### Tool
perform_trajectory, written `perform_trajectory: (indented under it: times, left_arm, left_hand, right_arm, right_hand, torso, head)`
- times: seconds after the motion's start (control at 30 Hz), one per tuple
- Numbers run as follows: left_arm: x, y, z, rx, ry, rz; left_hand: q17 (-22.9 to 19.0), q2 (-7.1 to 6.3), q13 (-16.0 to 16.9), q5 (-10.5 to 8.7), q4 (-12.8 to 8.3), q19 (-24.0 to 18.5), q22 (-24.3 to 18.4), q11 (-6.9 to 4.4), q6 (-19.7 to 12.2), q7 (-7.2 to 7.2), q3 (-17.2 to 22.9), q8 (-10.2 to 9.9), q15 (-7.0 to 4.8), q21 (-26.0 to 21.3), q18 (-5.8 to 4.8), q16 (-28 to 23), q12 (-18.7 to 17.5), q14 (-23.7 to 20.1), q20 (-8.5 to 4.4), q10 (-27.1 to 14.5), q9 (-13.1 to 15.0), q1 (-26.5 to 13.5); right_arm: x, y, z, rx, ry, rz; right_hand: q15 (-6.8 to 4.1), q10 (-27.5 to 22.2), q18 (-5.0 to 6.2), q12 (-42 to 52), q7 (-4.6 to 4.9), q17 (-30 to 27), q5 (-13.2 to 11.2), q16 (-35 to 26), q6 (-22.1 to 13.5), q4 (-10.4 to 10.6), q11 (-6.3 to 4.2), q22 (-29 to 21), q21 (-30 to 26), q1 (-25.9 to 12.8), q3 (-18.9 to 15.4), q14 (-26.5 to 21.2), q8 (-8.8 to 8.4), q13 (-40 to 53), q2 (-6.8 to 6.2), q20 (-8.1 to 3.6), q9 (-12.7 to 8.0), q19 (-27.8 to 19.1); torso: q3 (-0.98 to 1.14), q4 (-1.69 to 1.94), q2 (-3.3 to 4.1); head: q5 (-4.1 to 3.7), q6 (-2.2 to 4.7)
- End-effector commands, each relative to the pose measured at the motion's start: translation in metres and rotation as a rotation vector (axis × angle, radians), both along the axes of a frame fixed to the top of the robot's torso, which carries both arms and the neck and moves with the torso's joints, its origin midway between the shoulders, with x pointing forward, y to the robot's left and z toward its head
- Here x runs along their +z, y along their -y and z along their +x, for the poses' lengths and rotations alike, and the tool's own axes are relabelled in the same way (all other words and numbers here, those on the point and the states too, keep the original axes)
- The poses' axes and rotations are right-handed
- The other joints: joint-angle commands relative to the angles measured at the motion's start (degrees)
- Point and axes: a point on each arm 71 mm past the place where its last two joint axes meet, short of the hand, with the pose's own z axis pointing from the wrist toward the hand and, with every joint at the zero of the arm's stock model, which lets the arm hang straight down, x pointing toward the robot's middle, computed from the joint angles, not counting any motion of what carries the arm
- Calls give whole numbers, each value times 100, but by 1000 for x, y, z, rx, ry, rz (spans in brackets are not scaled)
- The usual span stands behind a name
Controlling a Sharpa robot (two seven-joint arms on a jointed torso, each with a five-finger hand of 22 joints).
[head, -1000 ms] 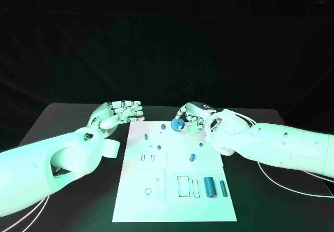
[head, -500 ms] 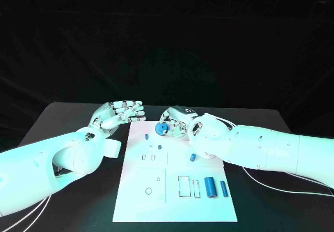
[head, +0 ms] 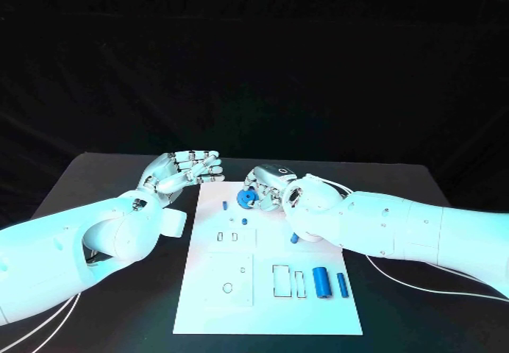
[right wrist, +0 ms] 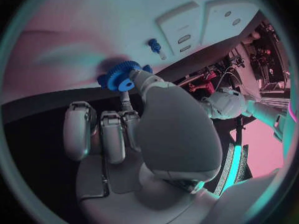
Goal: Assemble the parts on the task board
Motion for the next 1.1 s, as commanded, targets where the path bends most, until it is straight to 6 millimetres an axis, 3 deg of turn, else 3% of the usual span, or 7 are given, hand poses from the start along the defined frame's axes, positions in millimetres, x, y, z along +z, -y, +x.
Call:
perform_trajectory:
  times: [0.03, 0.47, 0.63, 0.73, 1.1]
  left_arm:
    - [2, 2, -1, -16, 5, -11]
    - [2, 2, 0, -17, 4, -10]
    - [2, 2, -1, -18, 3, -10]
    - [2, 2, -1, -17, 3, -10]
    - [1, 1, -1, -14, 2, -8]
  left_hand:
    - [8, -36, 1, -30, -1, 38, -7, 41, 0, 176, 23, -6, -11, -2, 79, -18, -31, -30, 10, 7, -7, 1]
    - [20, -42, 1, -31, 1, 37, -17, 44, -5, 178, 37, -8, -6, -7, 80, -40, -35, -48, 13, 2, -9, -4]
    - [20, -42, 1, -31, 1, 37, -17, 44, -5, 178, 37, -8, -6, -7, 80, -40, -35, -48, 13, 2, -9, -4]
    - [20, -42, 1, -31, 1, 37, -17, 44, -5, 178, 37, -8, -6, -7, 80, -40, -35, -48, 13, 2, -9, -4]
    - [24, -45, 0, -32, 2, 37, -19, 45, -7, 179, 40, -9, -5, -8, 80, -45, -37, -51, 14, -1, -10, -7]
  right_arm:
    - [-3, -2, 0, 7, -11, -37]
    - [-5, -4, 1, 7, -29, -57]
    - [-5, -5, 3, -2, -29, -45]
    - [-6, -5, 4, -5, -42, -41]
    - [-10, -2, 4, 1, -97, -39]
  right_hand:
    - [-46, 151, -95, 23, -38, 1270, 0, 34, 50, -5, -6, 207, 12, -34, 45, 559, 26, 871, 24, -6, 46, 24]
    - [-34, 118, -91, -8, -21, 1255, -94, 30, -3, -41, 10, 199, -4, -182, 79, 556, 0, 831, -45, 2, 44, 11]
    - [84, -7, -82, -116, 137, 1240, -301, 28, -542, -33, 152, 162, -61, -488, -60, 552, -328, 690, -157, 94, -72, -29]
    - [149, -90, -73, -181, 204, 1236, -281, 28, -736, 8, 218, 147, -88, -581, -296, 551, -464, 603, -111, 159, -123, -45]
    - [137, -59, -80, -149, 167, 1260, 18, 35, -539, 100, 193, 200, -60, -691, -493, 555, -388, 648, 9, 171, -96, -16]
  torso:
    - [5, -9, 0]
    - [5, -12, -4]
    - [2, -7, -3]
    - [3, -2, -3]
    - [2, -10, -6]
  head:
    - [13, -3]
    - [-4, 4]
    - [-12, 13]
    - [-16, 15]
    - [-10, -1]
